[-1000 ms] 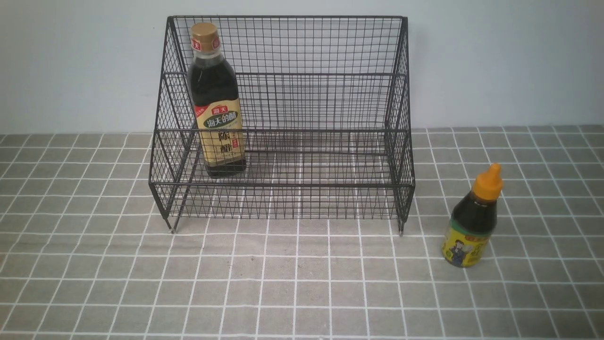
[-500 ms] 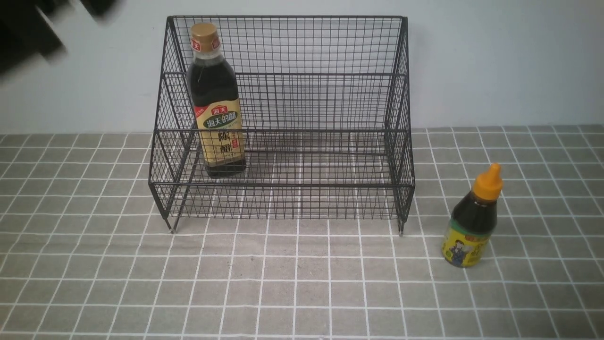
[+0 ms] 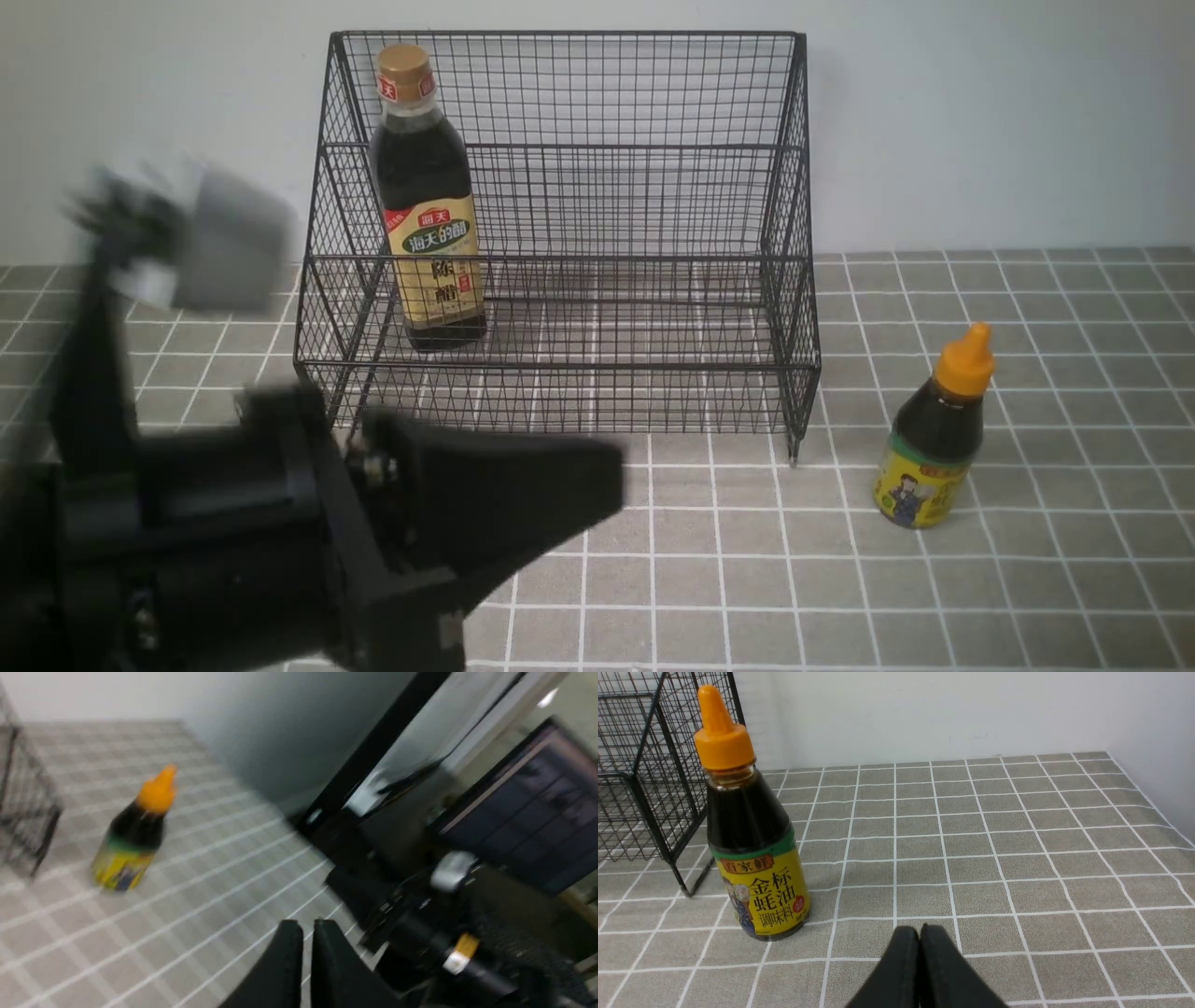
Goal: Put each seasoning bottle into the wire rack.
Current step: Use the left arm to put the condiment bottle back on the shelf, then use the right arm to grab the condiment bottle closest to it
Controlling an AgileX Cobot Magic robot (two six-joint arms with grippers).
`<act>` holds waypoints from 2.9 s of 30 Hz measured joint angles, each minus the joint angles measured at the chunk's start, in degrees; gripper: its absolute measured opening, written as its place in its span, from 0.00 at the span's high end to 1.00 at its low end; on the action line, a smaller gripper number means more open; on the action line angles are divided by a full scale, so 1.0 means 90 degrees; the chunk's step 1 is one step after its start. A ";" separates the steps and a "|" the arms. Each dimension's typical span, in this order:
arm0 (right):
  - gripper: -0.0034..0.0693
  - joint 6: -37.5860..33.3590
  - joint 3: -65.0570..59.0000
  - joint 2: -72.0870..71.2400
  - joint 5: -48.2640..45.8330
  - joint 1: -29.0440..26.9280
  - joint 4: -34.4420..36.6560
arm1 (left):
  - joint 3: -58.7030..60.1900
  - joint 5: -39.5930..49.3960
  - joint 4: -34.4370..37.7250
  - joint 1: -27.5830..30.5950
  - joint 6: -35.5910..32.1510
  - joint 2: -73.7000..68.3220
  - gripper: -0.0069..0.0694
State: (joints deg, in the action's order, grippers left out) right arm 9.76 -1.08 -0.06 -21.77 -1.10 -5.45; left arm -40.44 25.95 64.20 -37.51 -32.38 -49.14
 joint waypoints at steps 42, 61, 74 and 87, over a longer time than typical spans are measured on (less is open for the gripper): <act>0.97 0.0000 0.0000 0.0000 0.0000 0.0000 0.0000 | -0.2924 -0.0094 -0.1916 0.3429 -0.0855 -0.4794 0.89; 0.97 0.0000 0.0000 0.0000 0.0000 0.0000 0.0000 | -0.3158 -0.0631 -0.1426 0.3436 -0.1511 -0.5409 0.89; 0.97 0.0000 0.0000 0.0000 0.0000 0.0000 0.0000 | -0.3206 -0.1050 -0.0719 0.3436 -0.2484 -0.5578 0.89; 0.97 0.0000 0.0000 0.0000 0.0000 0.0000 0.0000 | -0.3206 0.1231 -0.1344 0.4063 -0.2045 -0.4510 0.89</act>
State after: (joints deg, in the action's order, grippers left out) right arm 9.76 -1.08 -0.06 -21.77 -1.10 -5.45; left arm -69.30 37.03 52.11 -0.95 -50.78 -89.72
